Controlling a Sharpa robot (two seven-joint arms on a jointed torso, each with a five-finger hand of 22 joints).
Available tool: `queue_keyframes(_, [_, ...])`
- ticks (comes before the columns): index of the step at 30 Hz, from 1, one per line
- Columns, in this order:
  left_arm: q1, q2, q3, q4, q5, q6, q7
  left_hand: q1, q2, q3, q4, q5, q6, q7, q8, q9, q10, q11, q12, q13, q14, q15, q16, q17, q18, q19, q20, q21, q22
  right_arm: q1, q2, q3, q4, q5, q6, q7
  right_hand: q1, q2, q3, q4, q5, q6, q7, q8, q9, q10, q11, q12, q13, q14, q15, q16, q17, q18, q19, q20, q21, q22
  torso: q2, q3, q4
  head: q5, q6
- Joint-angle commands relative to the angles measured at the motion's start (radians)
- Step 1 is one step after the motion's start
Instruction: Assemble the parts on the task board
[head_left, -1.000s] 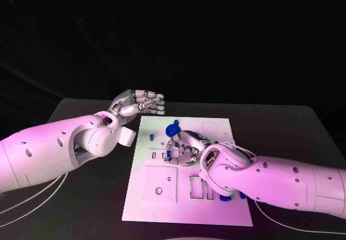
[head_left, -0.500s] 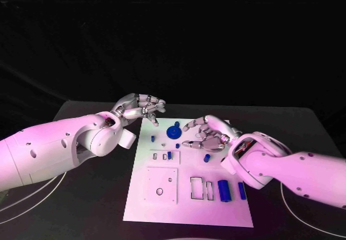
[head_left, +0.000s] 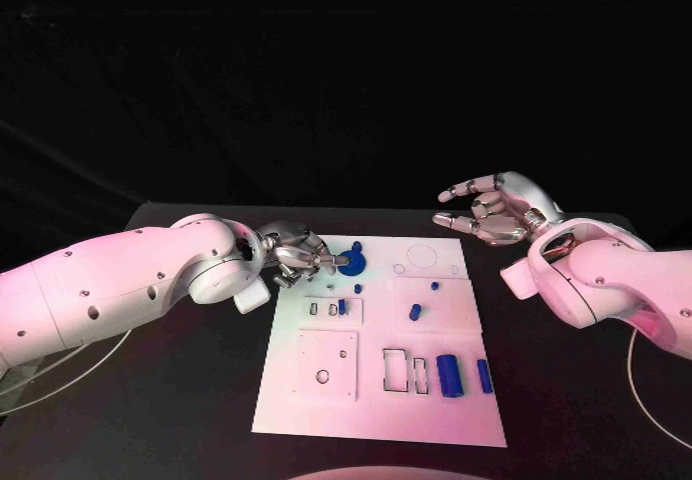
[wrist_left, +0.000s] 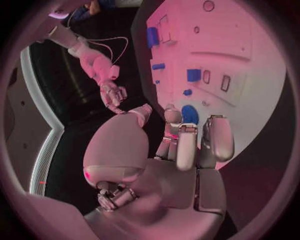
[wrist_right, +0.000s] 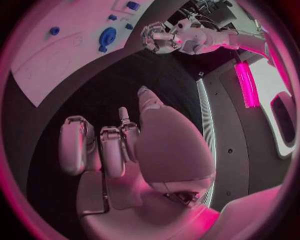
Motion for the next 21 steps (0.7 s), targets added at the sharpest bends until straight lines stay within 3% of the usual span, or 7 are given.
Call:
queue_keyframes(1, [0.009,0.022,0.0,-0.013,-0.184,0.153,-0.198,-0.011,0.002,-0.009,-0.002,0.0,0.001,-0.009,0.01,0.005,0.019,-0.004,0.026,0.035,0.067,-0.009,0.006,0.138,-0.019,0.009,-0.002,0.006,0.005,0.003,-0.003,0.0,-0.016,0.083,-0.004,0.061,-0.001,0.006,0.006,-0.001,0.0,0.01,-0.003,0.007,0.0,-0.007,-0.005,-0.006,0.102,0.077,0.003,-0.007,0.138,0.01,-0.014,-0.002,-0.017,0.106,-0.005,0.0039,0.0011,0.002,-0.005])
queue_keyframes(6, [0.021,0.06,-0.002,-0.034,-0.238,0.184,-0.235,-0.029,0.002,-0.021,-0.001,0.0,-0.003,-0.011,0.014,0.009,0.034,-0.006,0.051,0.066,0.068,-0.011,0.007,0.14,-0.019,0.008,-0.004,0.008,0.007,0.008,0.003,0.0,-0.047,0.129,-0.007,0.122,0.014,0.003,0.031,-0.003,0.0,0.014,-0.012,0.035,-0.002,-0.1,-0.014,-0.138,-0.017,0.035,-0.006,-0.074,-0.012,0.052,-0.125,-0.011,-0.226,-0.013,-0.005,0.0035,0.0014,0.001,-0.006])
queue_keyframes(9, [0.028,0.085,-0.006,-0.048,-0.253,0.195,-0.247,-0.044,0.001,-0.034,-0.001,0.0,-0.005,-0.012,0.017,0.012,0.04,-0.007,0.063,0.079,0.07,-0.013,0.009,0.145,-0.021,0.011,-0.005,0.012,0.015,0.009,0.011,-0.001,-0.063,0.148,-0.008,0.143,0.021,-0.005,0.056,-0.002,0.0,0.007,-0.013,0.048,-0.007,-0.268,-0.017,-0.408,-0.258,-0.05,-0.01,-0.227,-0.261,0.105,-0.28,-0.013,-0.535,-0.192,-0.005,0.0033,0.0026,0.0,-0.008])
queue_keyframes(11, [0.032,0.098,-0.009,-0.057,-0.259,0.202,-0.252,-0.052,0.001,-0.042,-0.001,0.0,-0.004,-0.013,0.02,0.015,0.04,-0.008,0.066,0.083,0.071,-0.013,0.01,0.147,-0.021,0.012,-0.006,0.014,0.018,0.009,0.016,-0.001,-0.071,0.154,-0.009,0.152,0.02,-0.011,0.085,-0.001,0.001,0.007,-0.015,0.055,-0.014,-0.363,-0.02,-0.642,-0.473,-0.118,-0.012,-0.409,-0.479,0.13,-0.358,-0.015,-0.737,-0.319,-0.004,0.0035,0.0023,0.002,-0.009])
queue_keyframes(14, [0.037,0.116,-0.015,-0.069,-0.266,0.212,-0.257,-0.059,0.002,-0.048,-0.001,0.0,-0.003,-0.014,0.023,0.017,0.041,-0.009,0.069,0.086,0.071,-0.014,0.01,0.147,-0.022,0.013,-0.007,0.015,0.021,0.009,0.024,-0.001,-0.081,0.163,-0.011,0.164,0.015,-0.028,0.124,-0.002,0.001,0.009,-0.012,0.059,-0.023,-0.365,-0.018,-0.758,-0.585,-0.187,-0.008,-0.649,-0.695,0.128,-0.368,-0.01,-0.825,-0.389,-0.004,0.0037,0.0024,0.003,-0.011])
queue_keyframes(16, [0.04,0.124,-0.019,-0.075,-0.268,0.22,-0.26,-0.061,0.003,-0.05,-0.001,0.0,-0.003,-0.015,0.024,0.018,0.042,-0.009,0.071,0.088,0.072,-0.015,0.01,0.149,-0.022,0.014,-0.007,0.016,0.023,0.01,0.029,-0.002,-0.086,0.17,-0.011,0.169,0.006,-0.042,0.16,-0.004,0.0,0.01,-0.006,0.059,-0.029,-0.361,-0.009,-0.85,-0.681,-0.207,0.001,-0.758,-0.717,0.128,-0.381,0.001,-0.894,-0.445,-0.003,0.0035,0.0021,0.004,-0.013])
queue_keyframes(21, [0.044,0.14,-0.024,-0.088,-0.274,0.245,-0.265,-0.07,0.006,-0.058,0.0,0.0,-0.002,-0.016,0.027,0.02,0.039,-0.01,0.071,0.086,0.072,-0.016,0.01,0.149,-0.023,0.016,-0.007,0.018,0.027,0.01,0.036,-0.003,-0.095,0.188,-0.01,0.181,-0.009,-0.062,0.203,-0.003,0.0,0.007,0.006,0.057,-0.038,-0.371,0.008,-0.951,-0.798,-0.248,0.022,-0.9,-0.737,0.125,-0.404,0.019,-0.978,-0.517,-0.003,0.0036,0.0027,0.004,-0.015])
